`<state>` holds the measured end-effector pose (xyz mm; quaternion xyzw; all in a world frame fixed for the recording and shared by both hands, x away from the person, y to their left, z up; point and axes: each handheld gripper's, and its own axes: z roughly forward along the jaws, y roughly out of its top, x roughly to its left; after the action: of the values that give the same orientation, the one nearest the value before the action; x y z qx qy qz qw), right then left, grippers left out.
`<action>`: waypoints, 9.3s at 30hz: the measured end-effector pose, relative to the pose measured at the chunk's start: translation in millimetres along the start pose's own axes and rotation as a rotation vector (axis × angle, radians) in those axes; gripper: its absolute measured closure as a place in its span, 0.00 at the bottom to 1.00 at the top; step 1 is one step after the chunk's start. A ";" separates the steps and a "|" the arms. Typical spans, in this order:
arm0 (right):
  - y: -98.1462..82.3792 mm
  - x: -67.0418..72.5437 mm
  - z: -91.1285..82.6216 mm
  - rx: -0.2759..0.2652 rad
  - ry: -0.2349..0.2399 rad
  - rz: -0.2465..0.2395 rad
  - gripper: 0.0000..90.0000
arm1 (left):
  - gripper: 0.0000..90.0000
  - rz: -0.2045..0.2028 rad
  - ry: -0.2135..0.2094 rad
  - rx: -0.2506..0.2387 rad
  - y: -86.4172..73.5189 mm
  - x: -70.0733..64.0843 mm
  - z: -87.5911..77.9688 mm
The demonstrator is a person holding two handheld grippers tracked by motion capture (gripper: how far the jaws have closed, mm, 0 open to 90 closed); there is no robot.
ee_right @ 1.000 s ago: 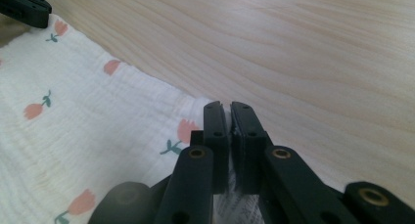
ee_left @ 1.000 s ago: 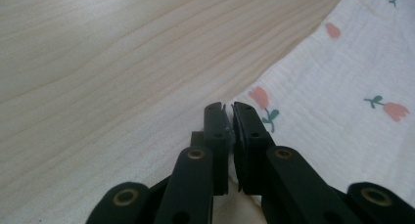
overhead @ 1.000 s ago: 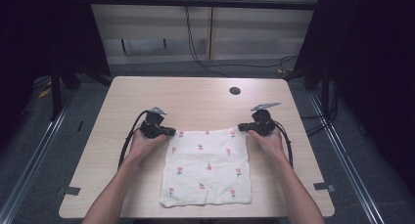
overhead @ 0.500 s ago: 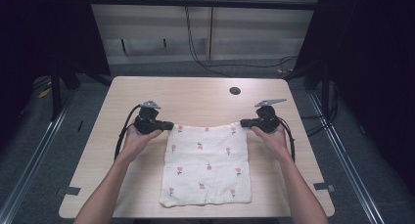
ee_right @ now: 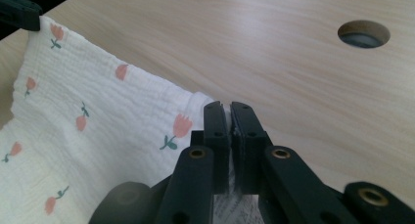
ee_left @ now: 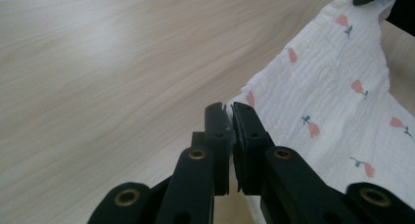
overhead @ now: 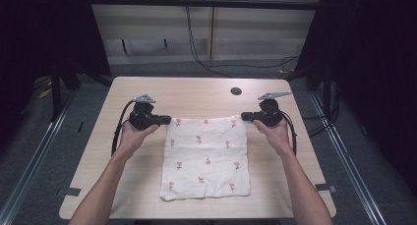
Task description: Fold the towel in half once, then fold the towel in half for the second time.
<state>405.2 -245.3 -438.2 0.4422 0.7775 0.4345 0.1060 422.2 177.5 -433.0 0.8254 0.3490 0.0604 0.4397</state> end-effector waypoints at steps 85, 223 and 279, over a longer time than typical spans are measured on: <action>-108.5 86.2 -69.7 0.086 0.180 -0.155 0.95 | 0.95 0.170 -0.122 0.084 -95.7 -83.6 -52.6; -53.8 228.0 74.5 0.195 0.444 -0.321 0.68 | 0.59 0.002 -0.071 0.096 -56.9 -30.5 -0.8; -78.8 234.7 82.8 0.249 0.349 -0.372 0.96 | 0.94 0.068 -0.218 0.219 -71.0 -46.3 32.0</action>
<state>266.1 -32.4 -497.0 0.2202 0.8990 0.3784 -0.0065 363.4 152.8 -497.3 0.8813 0.2757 -0.0532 0.3801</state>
